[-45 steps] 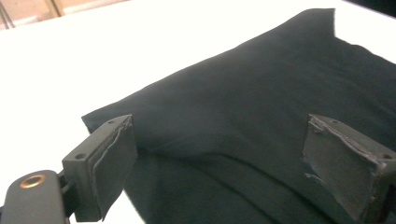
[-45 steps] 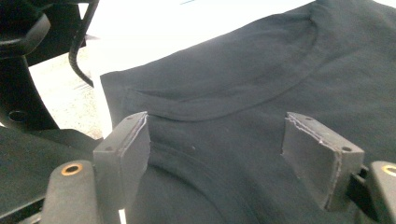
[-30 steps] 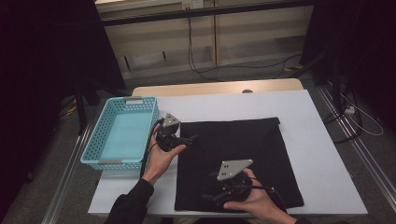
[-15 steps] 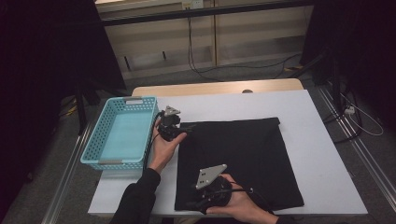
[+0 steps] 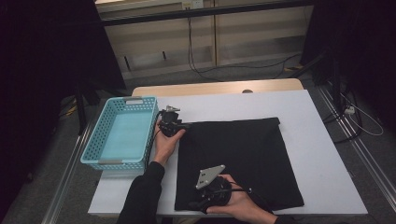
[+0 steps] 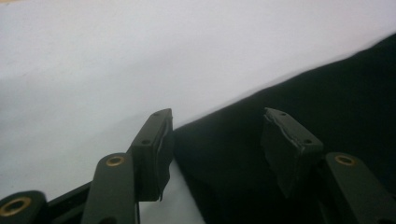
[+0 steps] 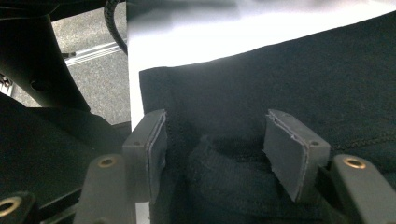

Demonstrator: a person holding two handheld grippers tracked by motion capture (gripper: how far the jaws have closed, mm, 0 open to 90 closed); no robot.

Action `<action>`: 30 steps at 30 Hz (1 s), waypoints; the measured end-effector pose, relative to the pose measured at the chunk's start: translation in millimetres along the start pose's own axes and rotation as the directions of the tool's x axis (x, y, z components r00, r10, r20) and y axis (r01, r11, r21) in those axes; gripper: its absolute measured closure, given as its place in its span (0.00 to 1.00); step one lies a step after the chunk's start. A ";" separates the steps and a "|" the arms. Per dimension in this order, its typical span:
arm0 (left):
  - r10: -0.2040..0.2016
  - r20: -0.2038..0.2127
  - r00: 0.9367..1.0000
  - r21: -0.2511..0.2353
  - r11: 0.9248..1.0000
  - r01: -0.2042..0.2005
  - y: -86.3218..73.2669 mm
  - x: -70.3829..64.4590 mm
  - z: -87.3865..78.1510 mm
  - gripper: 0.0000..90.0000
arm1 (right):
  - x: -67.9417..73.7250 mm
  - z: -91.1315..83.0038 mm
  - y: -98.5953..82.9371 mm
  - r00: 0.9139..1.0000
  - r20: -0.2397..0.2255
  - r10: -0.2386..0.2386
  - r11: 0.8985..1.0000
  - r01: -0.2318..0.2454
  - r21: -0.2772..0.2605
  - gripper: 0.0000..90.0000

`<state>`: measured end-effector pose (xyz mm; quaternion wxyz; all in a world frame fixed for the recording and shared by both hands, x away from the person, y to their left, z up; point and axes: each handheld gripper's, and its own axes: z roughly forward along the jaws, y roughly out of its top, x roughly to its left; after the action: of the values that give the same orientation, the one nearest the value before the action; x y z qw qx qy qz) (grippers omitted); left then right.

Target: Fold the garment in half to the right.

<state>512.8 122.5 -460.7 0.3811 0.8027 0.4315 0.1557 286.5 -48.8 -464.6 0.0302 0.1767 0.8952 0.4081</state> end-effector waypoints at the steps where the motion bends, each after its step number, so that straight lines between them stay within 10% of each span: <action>1: 0.029 -0.036 0.999 0.017 0.999 -0.028 -0.8 0.0 2.2 0.49 | 0.0 0.4 0.0 1.000 0.000 0.000 1.000 0.000 -0.001 0.44; 18: 0.013 0.086 0.996 0.021 1.000 -0.015 -0.9 -2.3 3.5 0.92 | 9.8 10.9 9.1 0.999 -0.003 -0.032 0.999 0.032 0.006 0.39; 30: -0.046 0.108 0.993 -0.003 0.999 0.047 -1.9 5.6 -0.2 0.94 | 32.7 31.0 21.6 0.992 0.025 -0.123 0.991 0.122 0.045 0.42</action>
<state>514.8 127.7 -462.4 0.4097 0.7986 0.4283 0.1044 268.4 -2.2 -466.3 0.0639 0.1275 0.9125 0.3833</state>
